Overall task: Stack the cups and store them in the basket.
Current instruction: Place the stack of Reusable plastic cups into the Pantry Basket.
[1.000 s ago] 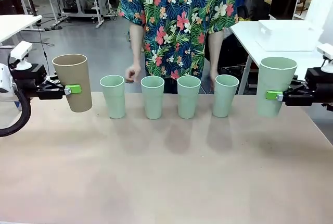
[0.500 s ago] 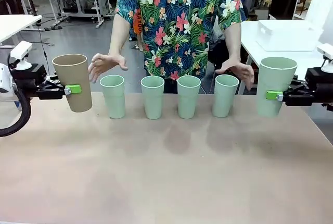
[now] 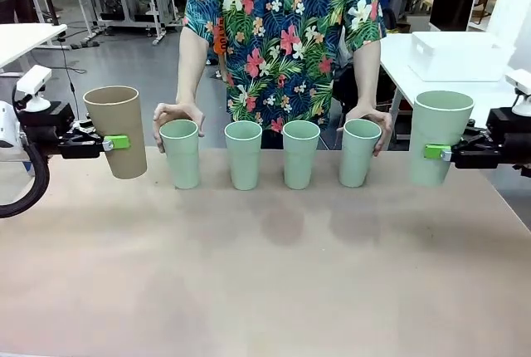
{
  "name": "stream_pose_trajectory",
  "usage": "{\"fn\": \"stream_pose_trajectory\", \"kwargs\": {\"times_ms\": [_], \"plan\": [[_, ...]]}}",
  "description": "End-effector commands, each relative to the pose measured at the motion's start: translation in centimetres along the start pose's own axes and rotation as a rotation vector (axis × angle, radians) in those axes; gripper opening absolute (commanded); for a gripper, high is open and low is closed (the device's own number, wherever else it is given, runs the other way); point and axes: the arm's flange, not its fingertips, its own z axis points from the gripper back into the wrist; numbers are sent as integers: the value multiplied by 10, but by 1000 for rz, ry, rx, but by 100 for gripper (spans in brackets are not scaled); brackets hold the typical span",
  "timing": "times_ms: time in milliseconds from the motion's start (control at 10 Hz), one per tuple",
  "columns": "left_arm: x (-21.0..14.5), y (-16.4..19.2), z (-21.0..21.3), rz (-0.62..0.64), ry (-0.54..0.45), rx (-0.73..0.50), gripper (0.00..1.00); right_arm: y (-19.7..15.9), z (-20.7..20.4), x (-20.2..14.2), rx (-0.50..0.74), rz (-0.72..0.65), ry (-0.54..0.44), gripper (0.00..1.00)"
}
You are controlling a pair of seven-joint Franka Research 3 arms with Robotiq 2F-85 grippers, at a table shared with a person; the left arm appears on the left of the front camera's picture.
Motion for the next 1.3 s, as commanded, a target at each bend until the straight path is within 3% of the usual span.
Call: {"fn": "stream_pose_trajectory", "kwargs": {"times_ms": [0,1200], "plan": [[3,0,-1,-7,-2,-3,85,-1,0,2,1,9,-1,85],[3,0,-1,-7,-2,-3,85,-1,0,2,1,9,-1,85]]}}
